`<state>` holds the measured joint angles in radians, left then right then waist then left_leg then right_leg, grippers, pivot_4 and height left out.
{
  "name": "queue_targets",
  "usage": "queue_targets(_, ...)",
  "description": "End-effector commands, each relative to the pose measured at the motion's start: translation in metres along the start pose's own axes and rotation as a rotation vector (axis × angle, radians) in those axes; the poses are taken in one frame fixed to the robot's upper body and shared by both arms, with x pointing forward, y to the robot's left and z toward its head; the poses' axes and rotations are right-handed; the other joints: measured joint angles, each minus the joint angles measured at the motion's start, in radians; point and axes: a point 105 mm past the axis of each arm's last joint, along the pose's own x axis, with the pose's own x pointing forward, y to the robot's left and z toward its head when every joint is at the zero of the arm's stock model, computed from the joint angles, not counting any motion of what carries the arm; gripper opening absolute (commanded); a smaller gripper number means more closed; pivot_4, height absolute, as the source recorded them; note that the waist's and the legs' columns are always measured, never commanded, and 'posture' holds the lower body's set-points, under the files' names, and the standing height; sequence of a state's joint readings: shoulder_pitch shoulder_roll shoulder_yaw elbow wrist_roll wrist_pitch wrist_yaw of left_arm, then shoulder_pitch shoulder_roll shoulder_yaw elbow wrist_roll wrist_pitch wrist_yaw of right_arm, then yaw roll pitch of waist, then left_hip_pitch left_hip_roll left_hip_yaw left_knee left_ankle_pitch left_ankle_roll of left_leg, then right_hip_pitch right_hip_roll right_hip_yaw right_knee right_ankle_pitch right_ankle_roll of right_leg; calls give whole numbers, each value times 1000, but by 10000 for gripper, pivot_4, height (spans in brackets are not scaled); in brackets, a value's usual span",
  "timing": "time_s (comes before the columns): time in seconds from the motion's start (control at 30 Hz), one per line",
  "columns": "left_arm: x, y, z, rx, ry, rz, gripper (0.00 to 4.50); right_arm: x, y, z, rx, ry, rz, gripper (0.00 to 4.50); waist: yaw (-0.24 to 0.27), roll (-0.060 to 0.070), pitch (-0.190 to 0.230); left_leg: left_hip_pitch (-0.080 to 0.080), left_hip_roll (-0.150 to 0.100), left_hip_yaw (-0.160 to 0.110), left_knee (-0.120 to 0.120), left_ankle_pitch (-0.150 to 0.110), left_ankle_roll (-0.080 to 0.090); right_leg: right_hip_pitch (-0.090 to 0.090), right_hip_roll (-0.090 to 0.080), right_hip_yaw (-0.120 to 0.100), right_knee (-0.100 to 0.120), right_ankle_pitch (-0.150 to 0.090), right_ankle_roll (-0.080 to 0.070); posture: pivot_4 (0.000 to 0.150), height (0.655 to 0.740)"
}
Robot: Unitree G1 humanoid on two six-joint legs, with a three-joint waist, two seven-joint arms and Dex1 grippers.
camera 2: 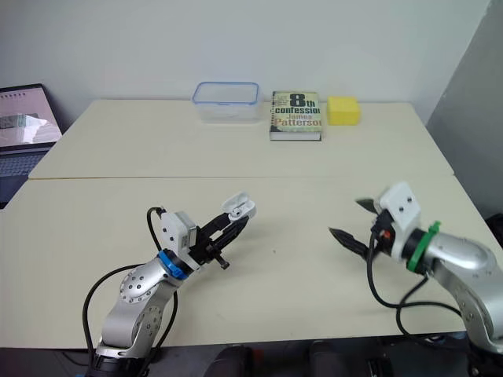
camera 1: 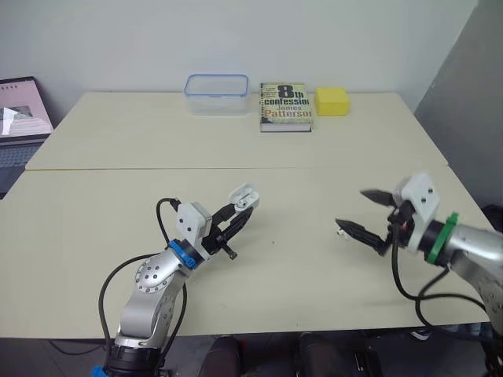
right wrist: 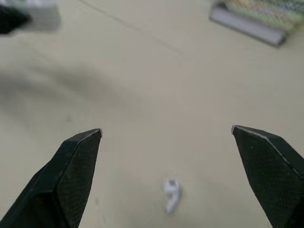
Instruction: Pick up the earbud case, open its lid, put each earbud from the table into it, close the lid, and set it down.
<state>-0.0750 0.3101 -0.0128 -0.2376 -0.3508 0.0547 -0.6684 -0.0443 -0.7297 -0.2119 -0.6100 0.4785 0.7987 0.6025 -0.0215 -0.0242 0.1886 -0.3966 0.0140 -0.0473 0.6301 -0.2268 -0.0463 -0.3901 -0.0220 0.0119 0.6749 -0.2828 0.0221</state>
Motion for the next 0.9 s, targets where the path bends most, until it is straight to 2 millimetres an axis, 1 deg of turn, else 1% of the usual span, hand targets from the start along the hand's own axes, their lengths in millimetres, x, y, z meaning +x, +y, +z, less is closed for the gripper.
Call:
queue_targets(0.03, 3, -4, 13, 26, -54, -18, 8119, 7, -12, -11, -17, -5, -167, 45000, -5, 0, 0, 0, 0, 0, 0, 0, 0, 0, 0, 0, 0, 0, 0, 1500, 7400)
queue_targets(0.1, 3, -5, 13, 24, -55, -21, 8119, 15, -11, -19, 8, -4, -196, 45000, -8, 0, 0, 2, 0, 1, 0, 0, 0, 1, 0, 1, 1, 0, 0, 1500, 7400)
queue_targets(0.2, 4, -6, 12, 22, -54, -28, 8119, 37, -11, -32, 43, -9, -231, 45000, -8, 0, 0, 2, 0, 1, 0, 0, 0, 1, 1, 1, 2, 0, 0, 1500, 7400)
queue_targets(0.3, 4, -6, 11, 21, -51, -32, 8119, 50, -6, -36, 50, -14, -216, 45000, -7, 0, 0, 2, 0, 2, 0, 0, 0, 0, 0, 2, 1, 0, 0, 1500, 7400)
queue_targets(0.37, 4, -6, 10, 21, -48, -33, 8119, 56, -8, -41, 67, -8, -226, 45000, -7, 0, 0, 0, 0, 1, 0, 0, 0, 0, 0, 2, 0, 0, 0, 1500, 7400)
queue_targets(0.53, 3, -6, 10, 23, -43, -31, 8119, 57, -9, -58, 106, 36, -226, 45000, -6, 0, 0, 0, 0, 1, 0, 0, 0, 0, 0, 1, -1, 0, 0, 1500, 7400)
queue_targets(0.67, 1, -6, 9, 23, -38, -26, 8119, 52, -1, -59, 116, 47, -191, 45000, -6, 0, 0, 1, 0, 0, 0, 0, 0, 1, 0, 1, 0, 0, 0, 1500, 7400)
queue_targets(0.77, 0, -6, 7, 22, -34, -25, 8119, 52, 2, -61, 115, 58, -176, 39467, -5, 0, 0, 1, 0, 0, 0, 0, 0, 0, 0, 1, 0, 0, 0, 1500, 7400)
queue_targets(0.83, 0, -6, 7, 21, -34, -26, 8119, 53, 3, -60, 120, 59, -174, 32604, -6, 0, 0, 1, 0, 0, 0, 0, 0, 1, 0, 1, 0, 0, 0, 1500, 7400)
queue_targets(0.9, 1, -6, 7, 21, -34, -27, 8119, 56, 3, -56, 116, 50, -173, 25295, -6, 0, 0, 1, 0, 0, 0, 0, 0, 1, 0, 1, 0, 0, 0, 1500, 7400)
